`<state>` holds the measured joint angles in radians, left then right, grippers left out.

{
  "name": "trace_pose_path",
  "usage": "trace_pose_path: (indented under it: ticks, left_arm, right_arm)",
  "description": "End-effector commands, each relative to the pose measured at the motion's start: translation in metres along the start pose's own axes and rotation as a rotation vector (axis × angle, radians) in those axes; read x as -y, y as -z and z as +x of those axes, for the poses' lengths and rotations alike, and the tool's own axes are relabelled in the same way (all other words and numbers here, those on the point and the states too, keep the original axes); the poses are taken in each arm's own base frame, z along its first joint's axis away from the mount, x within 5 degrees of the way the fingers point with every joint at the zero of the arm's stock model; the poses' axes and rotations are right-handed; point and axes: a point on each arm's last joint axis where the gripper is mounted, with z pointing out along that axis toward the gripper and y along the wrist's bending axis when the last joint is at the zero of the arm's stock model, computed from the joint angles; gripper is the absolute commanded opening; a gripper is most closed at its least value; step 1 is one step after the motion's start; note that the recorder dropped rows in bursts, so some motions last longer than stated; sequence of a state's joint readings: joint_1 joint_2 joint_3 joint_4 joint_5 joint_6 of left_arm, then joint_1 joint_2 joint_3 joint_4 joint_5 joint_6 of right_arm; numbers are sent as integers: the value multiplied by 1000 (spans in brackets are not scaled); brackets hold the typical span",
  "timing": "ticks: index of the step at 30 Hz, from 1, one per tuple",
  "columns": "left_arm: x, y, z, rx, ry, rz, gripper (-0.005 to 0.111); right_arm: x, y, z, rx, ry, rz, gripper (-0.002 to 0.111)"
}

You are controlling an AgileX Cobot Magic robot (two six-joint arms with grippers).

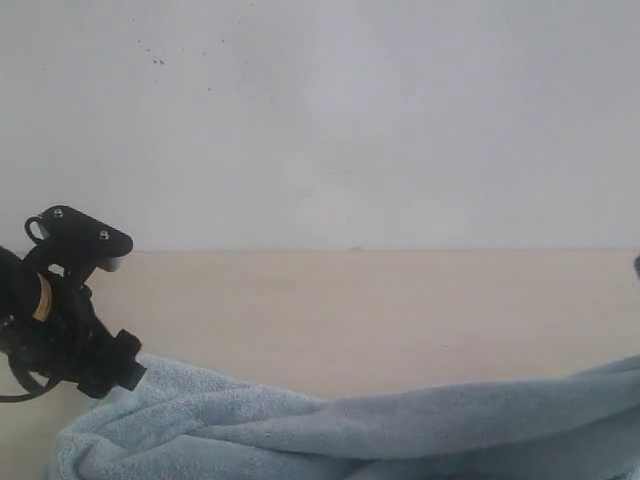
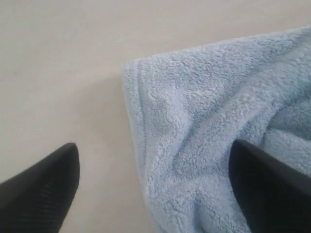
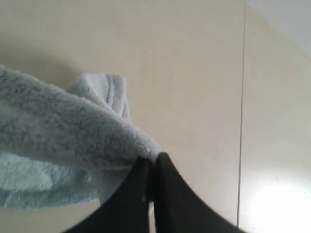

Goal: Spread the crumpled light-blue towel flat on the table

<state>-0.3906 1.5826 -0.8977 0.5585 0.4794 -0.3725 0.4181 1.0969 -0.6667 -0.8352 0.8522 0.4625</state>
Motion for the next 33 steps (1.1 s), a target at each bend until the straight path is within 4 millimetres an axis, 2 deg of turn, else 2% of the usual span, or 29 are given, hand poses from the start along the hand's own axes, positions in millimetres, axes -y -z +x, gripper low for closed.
trace_pose_path:
  ticks: [1, 4, 6, 11, 15, 17, 21, 25, 28, 33]
  left_arm:
    - [-2, 2, -14, 51, 17, 0, 79]
    - [-3, 3, -16, 58, 18, -2, 79]
    - [-3, 2, -15, 55, 22, -1, 79]
    - [-6, 1, -18, 103, 103, 15, 77]
    - [-19, -4, -22, 152, 197, 22, 77]
    - [-26, -14, -24, 124, 234, 13, 77]
    - [-32, -45, -28, -28, 255, 43, 77]
    - [-26, -72, -43, -232, 218, 272, 77]
    - [-34, -84, -52, -260, 240, 334, 77]
    - [-56, -96, -47, -233, 307, 310, 77]
  right_arm:
    - [-23, -13, 29, -148, 88, -124, 0]
    - [-39, -22, 51, -232, 123, -201, 0]
    - [-46, -24, 58, -244, 104, -239, 0]
    - [-51, -25, 62, -254, 64, -270, 0]
    - [-51, -25, 62, -259, 26, -270, 0]
    - [-52, -25, 61, -252, 19, -276, 0]
    - [-53, -24, 60, -245, 4, -291, 0]
    - [-55, -24, 58, -221, -10, -306, 0]
    - [-56, -24, 57, -217, -23, -317, 0]
    - [-57, -24, 56, -205, -35, -328, 0]
